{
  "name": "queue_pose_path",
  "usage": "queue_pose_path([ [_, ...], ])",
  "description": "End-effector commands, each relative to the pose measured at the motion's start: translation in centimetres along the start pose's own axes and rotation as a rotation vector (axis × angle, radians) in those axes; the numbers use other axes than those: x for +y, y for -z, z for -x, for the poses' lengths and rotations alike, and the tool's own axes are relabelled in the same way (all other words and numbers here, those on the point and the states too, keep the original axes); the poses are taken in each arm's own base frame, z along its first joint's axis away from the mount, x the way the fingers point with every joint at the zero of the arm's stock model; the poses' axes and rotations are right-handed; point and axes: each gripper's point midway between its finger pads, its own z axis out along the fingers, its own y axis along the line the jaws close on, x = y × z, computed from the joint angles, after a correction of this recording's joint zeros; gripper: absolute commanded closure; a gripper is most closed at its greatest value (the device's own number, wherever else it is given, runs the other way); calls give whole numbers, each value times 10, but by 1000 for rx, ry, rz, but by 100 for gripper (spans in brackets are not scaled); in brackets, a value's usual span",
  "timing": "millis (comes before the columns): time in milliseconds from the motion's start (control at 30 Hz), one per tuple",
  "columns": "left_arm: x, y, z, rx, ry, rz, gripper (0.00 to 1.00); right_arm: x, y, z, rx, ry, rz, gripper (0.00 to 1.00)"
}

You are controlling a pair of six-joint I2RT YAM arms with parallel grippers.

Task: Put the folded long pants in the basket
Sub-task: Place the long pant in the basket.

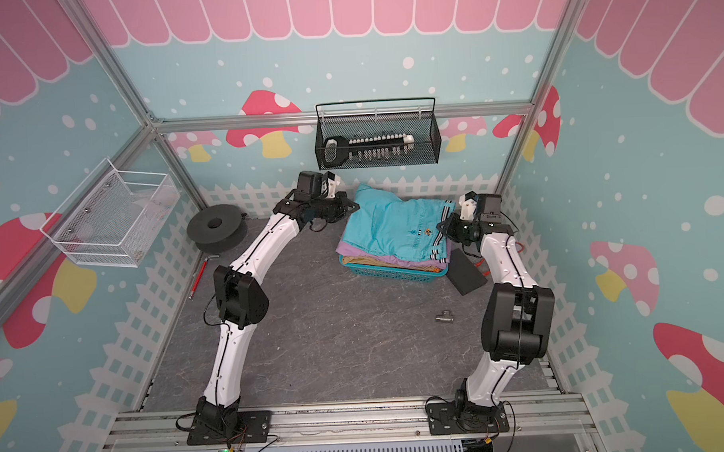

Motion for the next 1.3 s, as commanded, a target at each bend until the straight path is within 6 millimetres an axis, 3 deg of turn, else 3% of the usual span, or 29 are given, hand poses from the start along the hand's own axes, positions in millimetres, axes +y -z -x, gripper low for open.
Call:
queue_pose_path([
  [0,5,1,8,-12,1,-8,100,-4,-2,15,-35,23,2,100],
  [367,38,-19,6,9,38,5,100,-28,-31,12,-9,-12,-4,100],
  [533,46,-22,1,28,41,9,100,-35,-32,12,-7,-19,-12,100],
  [667,32,-14,7,20,15,-22,99,-23,-23,18,-34,-2,45,97],
  [800,9,6,22,-24,-30,-43,70,-4,-9,22,-84,23,121,58],
  [900,-4,29,39,-99,-65,-2,59,0,3,25,-138,47,109,49],
  [1067,-22,59,54,-145,-101,-37,59,1,30,35,-289,76,52,37],
  [1100,-27,63,54,-147,-114,-47,61,3,34,36,-310,85,54,37],
  [1167,-41,69,52,-157,-167,-81,74,6,45,40,-371,95,50,36],
  [1267,-58,73,45,-172,-235,-147,78,11,54,43,-438,107,65,38],
])
